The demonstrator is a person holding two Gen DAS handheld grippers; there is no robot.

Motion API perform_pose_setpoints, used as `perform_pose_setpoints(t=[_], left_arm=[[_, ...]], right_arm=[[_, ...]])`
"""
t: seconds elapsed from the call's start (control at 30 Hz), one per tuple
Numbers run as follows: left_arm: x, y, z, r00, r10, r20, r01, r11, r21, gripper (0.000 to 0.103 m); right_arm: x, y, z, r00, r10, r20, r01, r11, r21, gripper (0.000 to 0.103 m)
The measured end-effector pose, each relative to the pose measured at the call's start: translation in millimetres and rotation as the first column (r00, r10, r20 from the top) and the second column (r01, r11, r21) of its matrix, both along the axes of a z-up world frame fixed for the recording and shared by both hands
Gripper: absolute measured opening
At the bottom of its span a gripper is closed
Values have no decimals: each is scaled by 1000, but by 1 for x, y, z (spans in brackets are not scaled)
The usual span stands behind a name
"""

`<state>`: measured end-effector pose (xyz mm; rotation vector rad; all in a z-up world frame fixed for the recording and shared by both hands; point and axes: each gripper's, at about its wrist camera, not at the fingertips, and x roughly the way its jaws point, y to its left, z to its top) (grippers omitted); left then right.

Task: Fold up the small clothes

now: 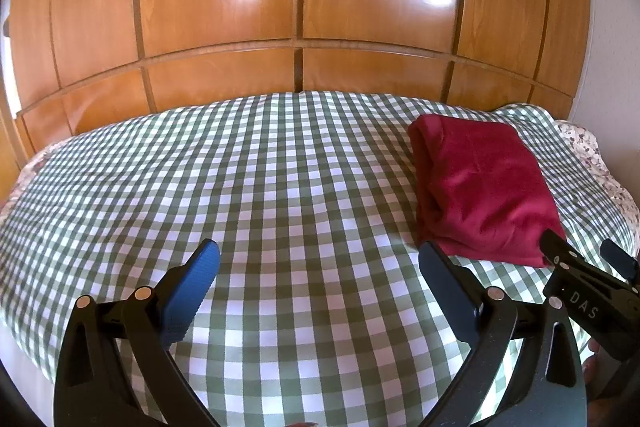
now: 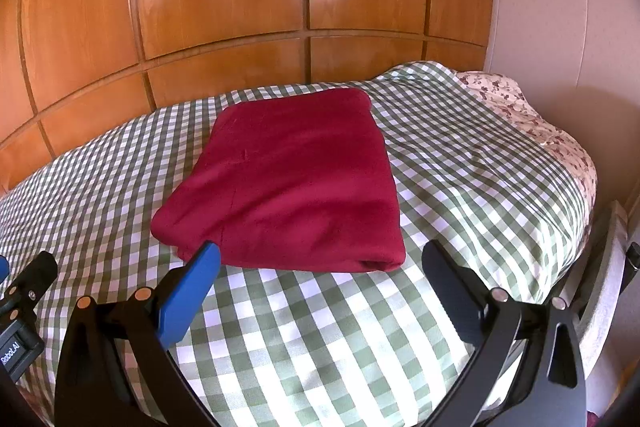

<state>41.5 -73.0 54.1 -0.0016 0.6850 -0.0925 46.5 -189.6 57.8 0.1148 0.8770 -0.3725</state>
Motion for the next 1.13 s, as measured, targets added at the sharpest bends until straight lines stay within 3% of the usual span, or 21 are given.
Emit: perform_pose_setpoints(t=[0.77,1.0,1.13], left_arm=[[7,-3,-8,999,-44,-11,44,999,2,99],[19,0,-19,997,-8,-71,9,1000,10,99],[26,2,-29,995,12,-101,-9,1000,24,98]], right_arm=[[3,3,-13,1000,-9,-26,9,1000,6,101],[6,-2,-14,1000,-5,-27,6,1000,23,101],[10,-30,-4,999,-55,0,55,998,33,101]])
